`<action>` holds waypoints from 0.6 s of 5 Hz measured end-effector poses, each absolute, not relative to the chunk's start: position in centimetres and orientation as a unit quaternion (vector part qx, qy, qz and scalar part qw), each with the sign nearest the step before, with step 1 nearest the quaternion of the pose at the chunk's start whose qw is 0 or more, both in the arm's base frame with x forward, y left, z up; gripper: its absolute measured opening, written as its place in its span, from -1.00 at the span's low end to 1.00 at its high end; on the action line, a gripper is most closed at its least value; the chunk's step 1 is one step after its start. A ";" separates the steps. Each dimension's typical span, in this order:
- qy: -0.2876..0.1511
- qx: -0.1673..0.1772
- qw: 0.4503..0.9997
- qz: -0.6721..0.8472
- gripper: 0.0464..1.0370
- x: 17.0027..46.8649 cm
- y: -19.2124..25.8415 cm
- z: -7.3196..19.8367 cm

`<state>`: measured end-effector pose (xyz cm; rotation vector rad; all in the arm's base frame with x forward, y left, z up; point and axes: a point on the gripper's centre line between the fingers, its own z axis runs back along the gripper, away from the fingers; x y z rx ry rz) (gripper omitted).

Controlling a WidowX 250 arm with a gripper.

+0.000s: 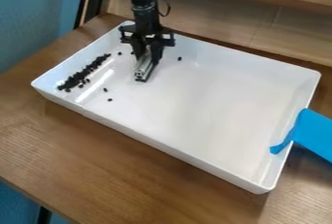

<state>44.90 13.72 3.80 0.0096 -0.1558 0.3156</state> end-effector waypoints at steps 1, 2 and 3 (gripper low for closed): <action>-0.073 0.003 0.983 0.166 -0.31 45.4 14.4 3.8; -0.070 0.002 0.978 0.196 -0.31 44.4 16.8 3.8; -0.060 -0.005 0.978 0.200 -0.31 43.1 17.9 3.7</action>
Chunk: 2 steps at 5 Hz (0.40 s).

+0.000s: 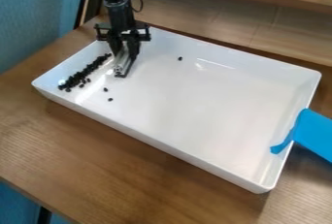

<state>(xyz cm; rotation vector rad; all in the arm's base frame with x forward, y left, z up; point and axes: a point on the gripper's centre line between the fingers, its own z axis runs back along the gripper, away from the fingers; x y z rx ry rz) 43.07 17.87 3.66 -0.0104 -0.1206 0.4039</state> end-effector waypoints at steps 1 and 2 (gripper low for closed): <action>-0.061 -0.004 0.981 0.184 -0.31 41.8 18.1 3.6; -0.062 0.020 0.984 0.167 -0.31 40.6 18.5 3.6</action>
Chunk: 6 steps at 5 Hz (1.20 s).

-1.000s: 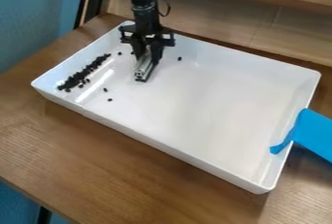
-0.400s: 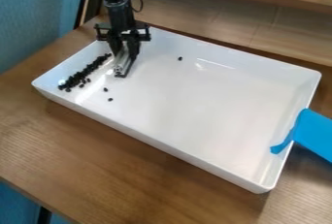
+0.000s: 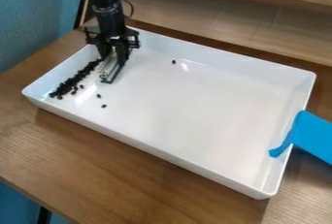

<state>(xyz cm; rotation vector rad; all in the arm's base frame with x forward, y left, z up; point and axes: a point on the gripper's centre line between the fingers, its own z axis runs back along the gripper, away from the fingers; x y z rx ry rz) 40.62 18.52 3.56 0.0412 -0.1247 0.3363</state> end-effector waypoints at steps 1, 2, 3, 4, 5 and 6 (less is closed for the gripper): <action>-0.068 0.047 0.985 0.152 -0.31 39.7 18.9 4.0; -0.049 0.017 0.987 0.150 -0.31 39.2 17.7 4.4; -0.049 -0.040 0.988 0.139 -0.31 38.8 15.6 7.4; -0.062 -0.076 0.989 0.114 -0.31 37.7 13.4 9.9; -0.041 -0.077 0.993 0.082 -0.31 36.6 11.5 7.8; -0.049 -0.059 0.996 0.052 -0.31 35.4 10.6 6.2</action>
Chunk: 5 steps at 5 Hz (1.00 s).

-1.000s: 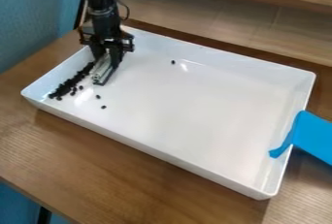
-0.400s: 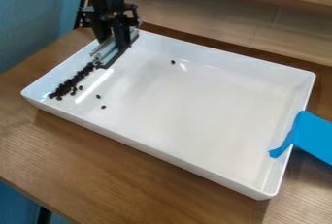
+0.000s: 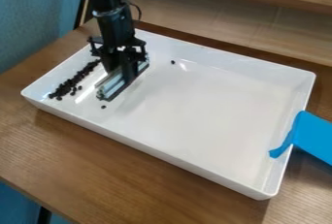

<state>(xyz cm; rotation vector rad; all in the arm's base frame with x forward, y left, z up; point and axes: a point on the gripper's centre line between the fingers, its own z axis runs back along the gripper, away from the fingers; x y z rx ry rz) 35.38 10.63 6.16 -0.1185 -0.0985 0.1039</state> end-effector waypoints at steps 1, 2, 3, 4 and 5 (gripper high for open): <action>-0.051 -0.050 0.997 0.037 -0.31 34.0 10.4 5.2; -0.049 -0.036 0.997 0.035 -0.31 33.1 10.6 3.7; -0.073 -0.011 0.996 0.050 -0.31 33.8 11.3 3.8; -0.082 0.001 0.995 0.058 -0.31 34.1 11.8 3.8; -0.074 0.010 0.995 0.059 -0.31 34.4 13.0 3.7</action>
